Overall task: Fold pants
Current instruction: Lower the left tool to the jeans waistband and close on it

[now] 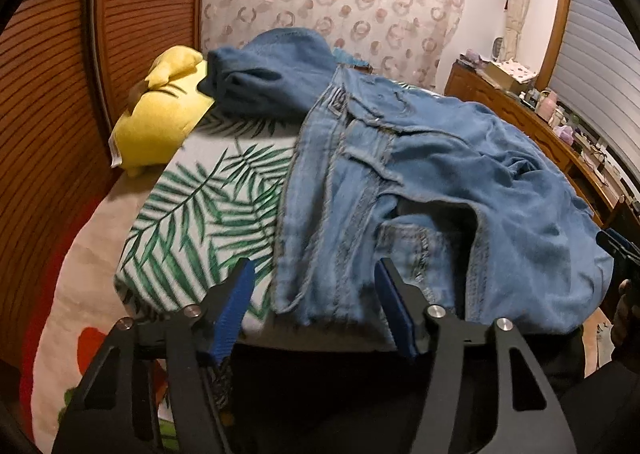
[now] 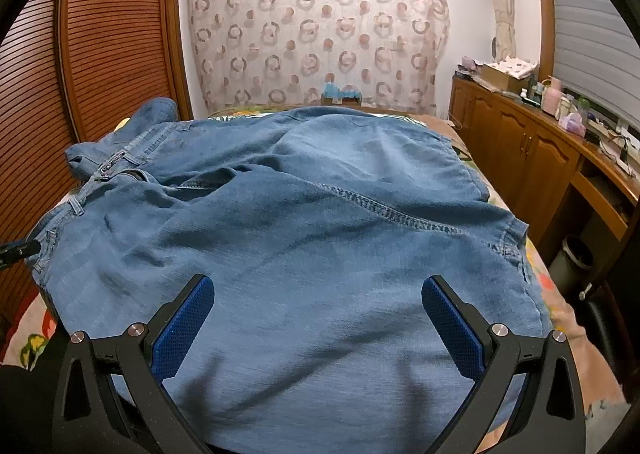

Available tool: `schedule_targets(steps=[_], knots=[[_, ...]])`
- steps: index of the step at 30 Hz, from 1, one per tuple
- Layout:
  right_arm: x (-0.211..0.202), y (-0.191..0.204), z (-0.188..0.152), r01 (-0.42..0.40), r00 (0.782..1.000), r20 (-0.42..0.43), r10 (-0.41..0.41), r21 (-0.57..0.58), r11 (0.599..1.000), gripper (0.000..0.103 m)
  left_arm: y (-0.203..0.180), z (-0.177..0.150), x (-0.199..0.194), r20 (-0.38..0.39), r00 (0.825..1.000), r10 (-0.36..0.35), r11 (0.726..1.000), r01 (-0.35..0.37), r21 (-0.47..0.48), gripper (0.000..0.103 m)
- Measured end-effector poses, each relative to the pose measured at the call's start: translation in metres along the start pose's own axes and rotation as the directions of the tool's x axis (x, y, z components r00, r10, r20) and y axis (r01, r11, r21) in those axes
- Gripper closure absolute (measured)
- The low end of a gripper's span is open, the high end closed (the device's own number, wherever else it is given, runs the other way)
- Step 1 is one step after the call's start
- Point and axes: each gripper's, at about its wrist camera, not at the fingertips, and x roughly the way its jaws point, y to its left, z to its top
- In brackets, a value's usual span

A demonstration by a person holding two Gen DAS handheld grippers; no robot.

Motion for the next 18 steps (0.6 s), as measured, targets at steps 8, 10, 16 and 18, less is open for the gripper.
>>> schedule_targets(steps=[8, 10, 16, 18], knots=[[-0.004, -0.001, 0.000, 0.002, 1.000, -0.008, -0.002, 0.005, 1.000, 0.000, 0.005, -0.004, 0.004, -0.002, 0.999, -0.032, 0.999, 0.032, -0.008, 0.056], [-0.004, -0.002, 0.000, 0.001, 1.000, -0.009, -0.001, 0.004, 1.000, 0.000, 0.003, -0.004, 0.005, -0.003, 0.999, -0.046, 0.999, 0.046, 0.001, 0.065], [0.001, -0.009, 0.003, 0.001, 1.000, -0.012, -0.001, 0.010, 1.000, 0.000, -0.009, 0.001, -0.005, 0.019, 0.998, -0.064, 0.997, 0.063, 0.042, 0.080], [0.004, -0.011, 0.007, 0.002, 1.000, -0.012, -0.002, 0.013, 1.000, 0.000, -0.015, 0.007, -0.014, 0.049, 0.996, -0.075, 0.996, 0.073, 0.052, 0.080]])
